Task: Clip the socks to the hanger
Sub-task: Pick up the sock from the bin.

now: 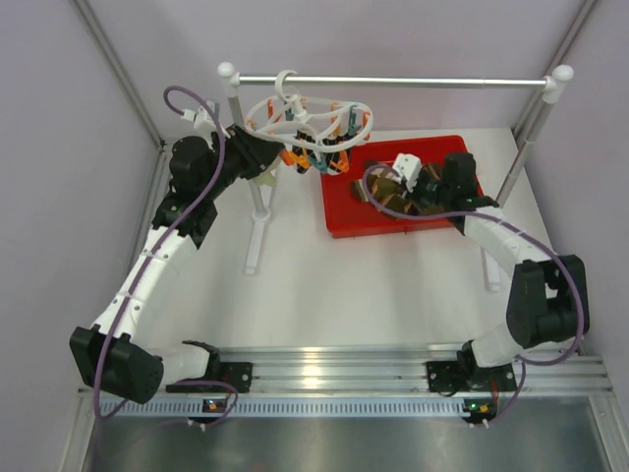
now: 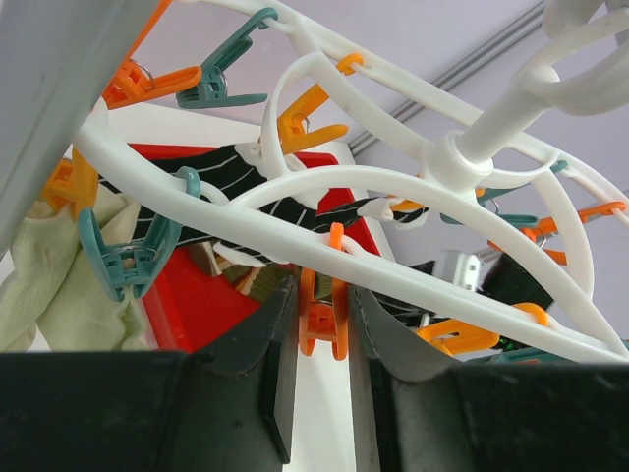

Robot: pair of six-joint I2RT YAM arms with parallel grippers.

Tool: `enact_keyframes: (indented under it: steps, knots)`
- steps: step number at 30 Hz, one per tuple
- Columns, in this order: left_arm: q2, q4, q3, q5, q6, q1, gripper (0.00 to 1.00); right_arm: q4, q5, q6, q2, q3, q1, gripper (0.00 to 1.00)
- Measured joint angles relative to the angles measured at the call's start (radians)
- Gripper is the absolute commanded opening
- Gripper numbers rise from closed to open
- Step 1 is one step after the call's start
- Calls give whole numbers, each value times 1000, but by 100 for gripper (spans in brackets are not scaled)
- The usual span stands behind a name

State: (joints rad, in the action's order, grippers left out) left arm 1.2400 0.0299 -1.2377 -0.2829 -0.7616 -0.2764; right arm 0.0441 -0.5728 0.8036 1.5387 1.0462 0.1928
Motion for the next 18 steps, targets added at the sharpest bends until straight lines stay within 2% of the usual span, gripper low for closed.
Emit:
enact_keyframes:
  steps: [6, 11, 18]
  knots:
    - [2, -1, 0, 0, -5, 0, 0, -21, -91, -151, -216, -40, -24, 0]
    - [10, -10, 0, -6, -18, 2, 0, -68, -138, -304, -373, -40, 6, 0]
    - [15, -12, 0, -14, -27, 2, 0, -60, -110, -447, -433, -51, 216, 0]
